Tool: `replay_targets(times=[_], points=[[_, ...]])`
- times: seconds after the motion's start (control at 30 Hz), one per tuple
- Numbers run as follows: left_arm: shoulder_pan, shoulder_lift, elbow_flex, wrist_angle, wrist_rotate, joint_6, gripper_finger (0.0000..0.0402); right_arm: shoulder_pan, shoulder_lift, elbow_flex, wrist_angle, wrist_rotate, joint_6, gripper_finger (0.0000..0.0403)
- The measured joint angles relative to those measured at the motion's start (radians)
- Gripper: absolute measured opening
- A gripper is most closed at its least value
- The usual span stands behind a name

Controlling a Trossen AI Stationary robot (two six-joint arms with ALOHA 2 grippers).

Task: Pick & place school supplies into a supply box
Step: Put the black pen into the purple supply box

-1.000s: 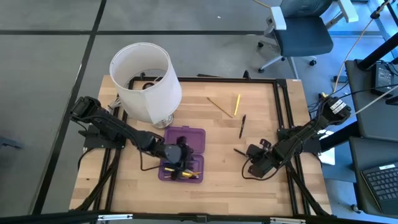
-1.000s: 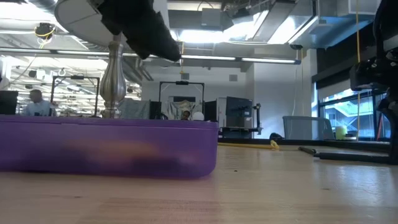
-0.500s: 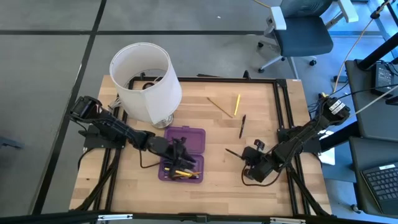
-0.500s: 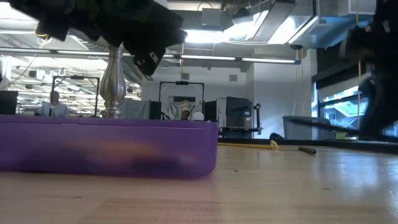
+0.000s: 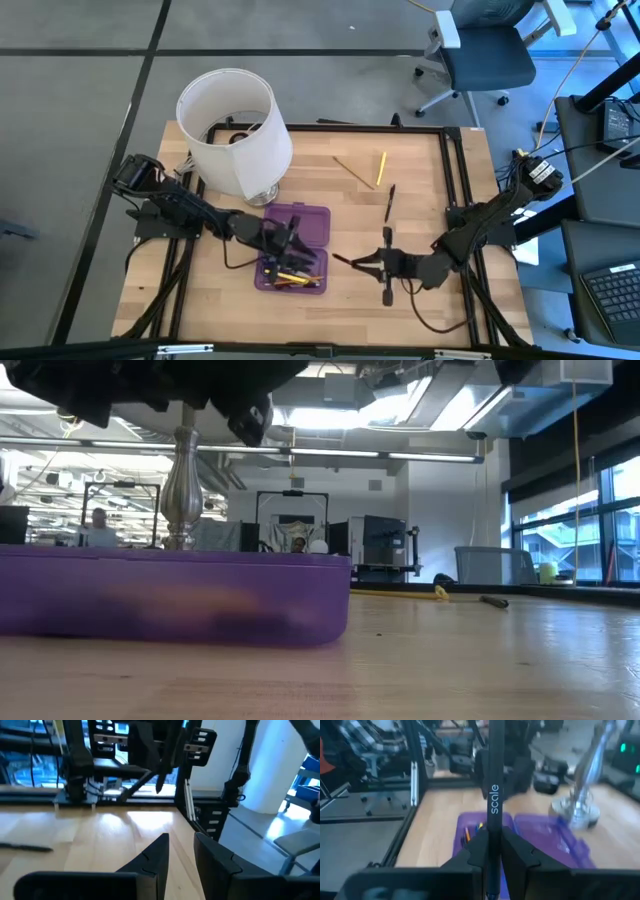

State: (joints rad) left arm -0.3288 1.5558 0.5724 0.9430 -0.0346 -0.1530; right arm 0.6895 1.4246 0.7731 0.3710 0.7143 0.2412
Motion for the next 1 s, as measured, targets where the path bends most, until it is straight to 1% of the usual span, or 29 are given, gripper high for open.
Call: replay_targets(times=[0.1, 0.17, 0.33, 0.43, 0.53, 0.67, 0.8, 0.87, 1.0], points=[[0.009, 0.0, 0.001, 0.06, 0.001, 0.038, 0.0085, -0.004, 0.003, 0.0, 0.045, 0.001, -0.06, 0.0044], [0.016, 0.0, 0.001, 0.071, 0.008, 0.044, 0.0085, -0.01, 0.011, 0.0, 0.046, 0.0, -0.064, 0.0044], [0.025, 0.0, 0.001, 0.076, 0.094, 0.06, 0.009, -0.038, 0.051, 0.0, 0.052, -0.034, -0.063, 0.0044], [0.025, 0.0, 0.001, 0.078, 0.099, 0.074, 0.0114, -0.062, 0.078, 0.0, 0.072, -0.052, -0.062, 0.0044], [0.025, 0.0, 0.001, 0.078, 0.095, 0.096, 0.0148, -0.088, 0.11, 0.0, 0.127, -0.082, -0.066, 0.0044], [0.025, 0.0, 0.001, 0.078, -0.011, 0.098, 0.0193, -0.112, 0.144, 0.0, 0.21, -0.118, -0.098, 0.0044], [0.025, 0.0, 0.001, 0.079, -0.115, 0.087, 0.0216, -0.123, 0.162, 0.0, 0.277, -0.14, -0.136, 0.0044], [0.025, 0.0, 0.001, 0.084, -0.13, 0.08, 0.0218, -0.128, 0.169, 0.0, 0.311, -0.14, -0.145, 0.0044], [0.025, 0.0, 0.001, 0.111, -0.109, 0.079, 0.0217, -0.154, 0.183, 0.0, 0.335, -0.141, -0.151, 0.0044]])
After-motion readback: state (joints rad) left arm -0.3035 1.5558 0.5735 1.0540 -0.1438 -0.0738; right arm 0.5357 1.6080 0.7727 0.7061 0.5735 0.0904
